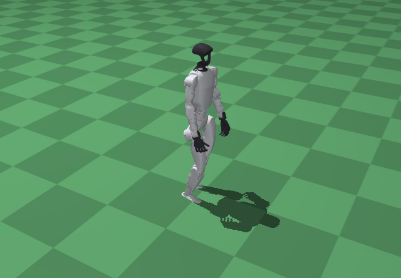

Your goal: Walk

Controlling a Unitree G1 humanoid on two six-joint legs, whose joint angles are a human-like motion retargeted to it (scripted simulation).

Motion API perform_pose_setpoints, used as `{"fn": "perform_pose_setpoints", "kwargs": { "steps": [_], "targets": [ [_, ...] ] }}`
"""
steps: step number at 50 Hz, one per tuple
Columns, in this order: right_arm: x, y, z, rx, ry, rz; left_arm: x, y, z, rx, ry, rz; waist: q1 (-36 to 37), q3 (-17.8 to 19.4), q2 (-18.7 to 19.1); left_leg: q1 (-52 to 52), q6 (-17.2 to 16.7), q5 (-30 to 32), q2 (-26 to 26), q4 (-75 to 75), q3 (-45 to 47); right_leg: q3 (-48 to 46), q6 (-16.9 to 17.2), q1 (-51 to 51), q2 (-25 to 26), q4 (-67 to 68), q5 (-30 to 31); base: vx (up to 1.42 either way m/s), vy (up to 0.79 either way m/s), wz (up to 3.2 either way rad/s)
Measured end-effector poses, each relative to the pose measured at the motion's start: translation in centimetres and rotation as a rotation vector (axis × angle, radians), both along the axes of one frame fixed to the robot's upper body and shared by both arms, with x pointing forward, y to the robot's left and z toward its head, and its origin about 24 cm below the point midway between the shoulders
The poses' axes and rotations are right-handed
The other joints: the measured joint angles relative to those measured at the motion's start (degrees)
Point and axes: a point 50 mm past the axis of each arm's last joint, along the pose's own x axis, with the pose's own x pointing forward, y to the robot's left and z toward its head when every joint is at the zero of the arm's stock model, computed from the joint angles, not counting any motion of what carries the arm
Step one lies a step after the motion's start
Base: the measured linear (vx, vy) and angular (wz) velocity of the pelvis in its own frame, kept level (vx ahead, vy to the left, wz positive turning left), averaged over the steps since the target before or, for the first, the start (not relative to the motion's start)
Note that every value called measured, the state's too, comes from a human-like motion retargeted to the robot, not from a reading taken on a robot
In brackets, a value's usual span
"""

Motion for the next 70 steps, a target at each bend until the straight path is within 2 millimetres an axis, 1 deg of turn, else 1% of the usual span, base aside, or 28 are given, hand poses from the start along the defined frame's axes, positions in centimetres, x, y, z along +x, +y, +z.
{"fn": "perform_pose_setpoints", "kwargs": {
  "steps": [3, 8, 10, 12, 15, 17, 20, 22, 27, 30, 35, 37, 40, 41, 43, 45, 48, 51, 53, 56, 59, 60, 62, 63, 64, 65, 67, 70],
  "targets": [
    [0.1, 0.0, 0.0, -0.007, -0.006, 0.008, -0.3, 0.6, 0.0, 0.017, -0.008, 0.061, 0.8, 0.8, 0.0, -5.8, 1.4, -5.4, 3.3, 16.3, 1.9, 0.6, -0.5, 1.7, 1.4, -0.9, -0.2, 0.09, -0.11, -0.38],
    [0.9, 0.1, 0.2, -0.025, -0.036, 0.037, -1.1, 1.6, 0.1, 0.06, -0.009, 0.138, 4.0, 3.1, 2.6, -20.8, 6.2, -13.5, 14.4, 53.0, 2.2, 1.1, -1.9, 4.2, 7.4, -1.3, -0.9, 0.12, -0.12, -0.68],
    [1.4, 0.1, 0.3, -0.036, -0.052, 0.048, -1.6, 1.7, 0.0, 0.066, 0.0, 0.164, 5.8, 3.5, 4.0, -25.9, 6.9, -14.7, 17.1, 60.0, 1.1, 1.6, -2.1, 5.1, 10.0, -2.1, -0.8, 0.2, -0.09, -0.85],
    [2.2, 0.1, 0.5, -0.046, -0.078, 0.052, -2.1, 1.4, -0.2, 0.059, 0.013, 0.188, 7.4, 3.4, 4.9, -30.2, 6.6, -15.2, 17.8, 60.3, 0.5, 2.6, -2.1, 6.5, 11.8, -5.1, 0.1, 0.28, -0.06, -0.75],
    [3.3, 0.3, 0.8, -0.047, -0.121, 0.056, -3.1, 0.7, -0.4, 0.038, 0.039, 0.222, 8.4, 3.1, 4.9, -33.8, 5.0, -14.3, 15.9, 51.9, 1.3, 4.1, -1.5, 9.0, 12.4, -9.4, 0.8, 0.36, -0.01, -0.49],
    [4.0, 0.6, 1.1, -0.042, -0.149, 0.067, -3.8, 0.5, -0.6, 0.033, 0.061, 0.242, 8.4, 2.9, 4.3, -34.6, 3.5, -12.6, 13.5, 42.2, 2.3, 4.8, -1.0, 9.9, 11.6, -10.0, 0.0, 0.41, 0.02, -0.28],
    [5.2, 1.2, 1.5, -0.031, -0.192, 0.09, -4.7, 0.6, -0.7, 0.034, 0.088, 0.265, 7.7, 2.1, 3.0, -34.0, 1.3, -8.6, 8.9, 25.1, 3.1, 5.3, -0.5, 10.4, 9.6, -9.3, -1.5, 0.45, 0.04, -0.15],
    [5.6, 1.5, 1.6, -0.026, -0.209, 0.104, -5.3, 0.6, -0.7, 0.036, 0.102, 0.277, 7.6, 1.4, 2.9, -35.1, 0.3, -7.7, 8.1, 21.1, 2.6, 5.5, -0.3, 10.1, 9.4, -6.5, -2.5, 0.48, 0.05, -0.22],
    [5.8, 1.9, 1.7, -0.02, -0.218, 0.11, -5.7, 1.3, -0.6, 0.053, 0.095, 0.315, 6.9, -0.7, -0.4, -32.9, 0.9, -1.8, 4.0, 16.1, 2.4, 6.2, 2.4, 10.0, 5.4, 0.6, -1.5, 0.58, 0.07, -0.17],
    [4.8, 1.9, 1.2, -0.02, -0.175, 0.102, -5.6, 1.7, -0.5, 0.066, 0.077, 0.333, 6.1, -1.7, -3.6, -30.3, 2.3, 0.5, 0.3, 17.1, 2.0, 5.7, 5.8, 10.1, 0.7, 8.2, 3.3, 0.62, 0.09, -0.04],
    [2.6, 1.0, 0.5, -0.014, -0.079, 0.068, -4.2, 2.2, -0.2, 0.073, 0.022, 0.317, 2.5, -1.1, -8.8, -22.3, 6.4, -1.6, -8.5, 15.9, 1.2, 6.2, 10.4, 4.0, -10.2, 33.4, 25.8, 0.6, 0.09, 0.25],
    [2.2, 0.6, 0.4, -0.016, -0.062, 0.047, -3.0, 2.5, 0.0, 0.088, -0.013, 0.291, 0.9, -0.6, -9.7, -18.8, 7.6, -3.4, -10.7, 15.1, 0.7, 6.8, 9.0, -0.7, -13.5, 42.4, 26.6, 0.6, 0.08, 0.06],
    [1.8, 0.0, 0.4, -0.03, -0.052, 0.011, -0.8, 3.0, 0.5, 0.122, -0.068, 0.252, -1.0, 0.4, -9.7, -12.9, 8.3, -6.2, -12.1, 13.3, -0.7, 6.5, 4.6, -8.4, -17.2, 49.4, 17.8, 0.6, 0.06, -0.13],
    [1.8, -0.2, 0.4, -0.035, -0.053, -0.001, 0.3, 3.3, 0.7, 0.134, -0.089, 0.243, -1.4, 1.0, -9.0, -10.3, 8.0, -7.0, -11.8, 11.9, -1.5, 5.9, 3.5, -10.8, -17.1, 48.9, 14.5, 0.62, 0.02, -0.25],
    [1.9, -0.7, 0.4, -0.046, -0.055, -0.021, 2.4, 3.5, 1.3, 0.147, -0.135, 0.231, -1.4, 2.9, -6.9, -4.2, 7.3, -8.2, -10.5, 8.2, -3.1, 3.8, 1.7, -14.2, -15.8, 44.8, 9.3, 0.64, -0.01, -0.35],
    [1.1, -1.0, 0.3, -0.051, -0.035, -0.041, 3.7, 3.5, 1.7, 0.154, -0.175, 0.222, -2.1, 3.7, -6.1, -0.6, 6.5, -9.9, -10.1, 7.7, -4.1, 2.1, 1.3, -17.5, -15.6, 38.2, 6.1, 0.63, -0.07, -0.09],
    [0.1, -1.3, 0.1, -0.046, -0.002, -0.082, 6.0, 3.6, 2.6, 0.156, -0.245, 0.196, -1.8, 4.5, -3.1, 4.6, 5.1, -11.4, -7.1, 5.0, -5.5, -1.6, 3.2, -19.0, -10.9, 20.5, 7.3, 0.64, -0.11, -0.17],
    [-1.1, -1.3, -0.1, -0.038, 0.035, -0.106, 7.6, 3.6, 3.2, 0.151, -0.299, 0.161, -1.2, 3.0, -1.0, 5.8, 3.3, -13.1, -4.4, 5.5, -5.5, -3.5, 6.1, -19.0, -5.8, -0.7, 11.6, 0.61, -0.15, -0.21],
    [-2.0, -1.3, -0.3, -0.035, 0.062, -0.116, 8.0, 3.4, 3.4, 0.146, -0.314, 0.151, -1.1, 1.8, -0.7, 6.0, 2.2, -14.0, -3.2, 8.3, -4.7, -3.0, 6.9, -19.7, -4.5, -6.2, 13.0, 0.61, -0.17, -0.01],
    [-3.2, -1.2, -0.5, -0.029, 0.098, -0.127, 7.4, 3.1, 3.1, 0.122, -0.297, 0.169, -1.0, 0.0, -0.1, 5.9, 0.8, -14.2, -0.4, 16.4, -4.6, -2.5, 5.4, -19.2, -3.1, -3.4, 14.9, 0.66, -0.19, 0.08],
    [-3.9, -1.0, -0.6, -0.035, 0.118, -0.12, 5.4, 2.6, 2.1, 0.087, -0.23, 0.211, -0.1, -0.6, 1.9, 2.8, -1.4, -10.8, 4.7, 32.9, -6.3, -3.0, 1.6, -17.0, 0.0, 3.7, 14.2, 0.66, -0.21, -0.21],
    [-4.0, -1.0, -0.6, -0.04, 0.119, -0.116, 4.6, 2.5, 1.8, 0.078, -0.203, 0.225, 0.2, -0.5, 2.7, 0.8, -2.4, -8.0, 7.0, 40.2, -6.7, -3.6, 0.0, -16.0, 1.4, 5.8, 13.3, 0.62, -0.21, -0.33],
    [-3.4, -1.2, -0.5, -0.053, 0.095, -0.107, 3.4, 2.2, 1.3, 0.063, -0.16, 0.234, 1.2, -0.3, 5.3, -5.6, -2.9, -1.0, 14.5, 56.8, -7.0, -5.3, -3.0, -13.4, 5.5, 6.3, 11.2, 0.6, -0.21, -0.35],
    [-2.9, -1.4, -0.4, -0.062, 0.077, -0.103, 3.1, 2.0, 1.1, 0.057, -0.144, 0.233, 1.9, -0.3, 6.2, -9.0, -2.2, 1.4, 18.0, 63.3, -6.9, -5.8, -4.1, -12.1, 7.2, 5.8, 10.4, 0.61, -0.2, -0.36],
    [-2.3, -1.6, -0.3, -0.073, 0.057, -0.097, 2.7, 1.8, 1.0, 0.053, -0.13, 0.229, 2.6, -0.3, 6.5, -12.1, -0.9, 1.9, 20.9, 68.4, -6.6, -5.9, -4.8, -11.0, 8.4, 5.6, 9.5, 0.62, -0.18, -0.35],
    [-1.8, -1.7, -0.2, -0.083, 0.037, -0.09, 2.3, 1.6, 0.9, 0.05, -0.117, 0.225, 3.3, -0.4, 6.7, -15.2, 0.8, 1.3, 23.5, 72.9, -6.1, -5.9, -5.4, -9.8, 9.3, 5.4, 8.4, 0.62, -0.18, -0.32],
    [-0.1, -2.3, 0.2, -0.105, -0.016, -0.086, 2.2, 1.4, 0.8, 0.049, -0.107, 0.22, 4.9, -0.5, 6.5, -21.8, 3.1, -2.7, 26.1, 77.2, -5.9, -5.6, -5.7, -6.5, 10.9, 2.5, 7.3, 0.62, -0.15, -0.34],
    [2.5, -2.7, 0.9, -0.122, -0.097, -0.087, 1.5, 1.3, 0.6, 0.054, -0.091, 0.232, 7.0, -0.4, 5.3, -29.1, 4.6, -9.3, 25.4, 74.2, -4.2, -4.4, -5.0, -0.8, 11.7, -1.8, 5.7, 0.64, -0.08, -0.35]
  ]
}}
